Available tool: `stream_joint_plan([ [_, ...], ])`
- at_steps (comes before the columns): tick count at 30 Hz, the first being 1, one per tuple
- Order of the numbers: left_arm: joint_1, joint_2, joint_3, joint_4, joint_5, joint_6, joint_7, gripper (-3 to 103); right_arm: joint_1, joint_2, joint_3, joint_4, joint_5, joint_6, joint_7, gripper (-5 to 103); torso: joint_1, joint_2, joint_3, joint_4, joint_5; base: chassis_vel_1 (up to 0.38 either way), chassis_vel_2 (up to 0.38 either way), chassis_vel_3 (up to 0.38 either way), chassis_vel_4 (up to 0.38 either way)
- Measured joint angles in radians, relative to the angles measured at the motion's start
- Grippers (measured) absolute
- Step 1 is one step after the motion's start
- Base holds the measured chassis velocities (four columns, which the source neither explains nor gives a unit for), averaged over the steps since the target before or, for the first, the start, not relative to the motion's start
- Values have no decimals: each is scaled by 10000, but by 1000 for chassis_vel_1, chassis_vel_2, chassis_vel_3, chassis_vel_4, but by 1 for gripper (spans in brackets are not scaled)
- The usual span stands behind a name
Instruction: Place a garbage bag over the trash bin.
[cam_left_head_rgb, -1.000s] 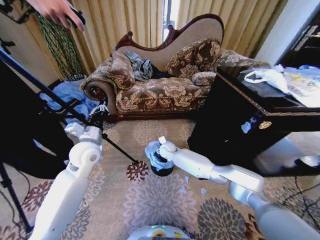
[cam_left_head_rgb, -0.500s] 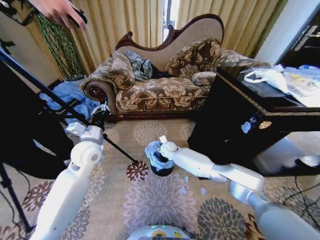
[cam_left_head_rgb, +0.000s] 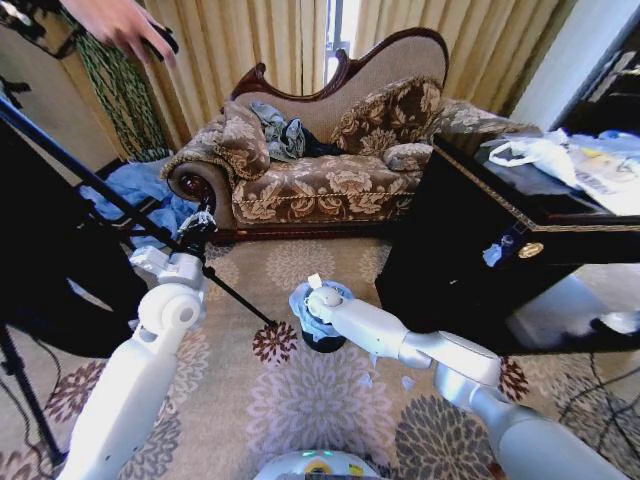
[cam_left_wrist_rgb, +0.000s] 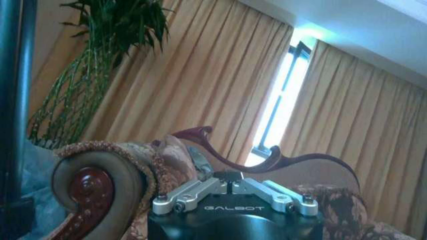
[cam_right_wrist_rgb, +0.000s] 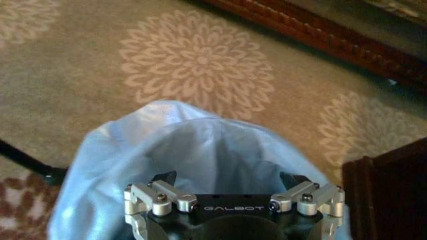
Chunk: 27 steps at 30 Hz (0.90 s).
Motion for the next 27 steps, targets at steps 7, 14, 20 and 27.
stream_joint_plan([
  [7, -258, 0, 170, 103, -23, 0, -5, 0, 142, -473, -61, 284, 141, -81, 3, 100, 0, 0, 0, -2, 0, 0, 0, 0, 0],
  [14, -262, 24, 195, 158, -35, -1, -6, 0, -29, -121, -6, -504, -608, 158, -571, 100, 0, 0, 0, -1, 0, 0, 0, 0, 0],
  [20, -216, 77, 124, 241, -47, -48, 14, 0, -240, 126, 23, -925, -1034, 389, -895, 100, 0, 0, 0, 1, 0, 0, 0, 0, 0],
  [27, -198, 99, 142, 335, -48, -83, 43, 0, -353, 204, 79, -889, -1184, 560, -917, 100, 0, 0, 0, 2, 0, 0, 0, 0, 0],
])
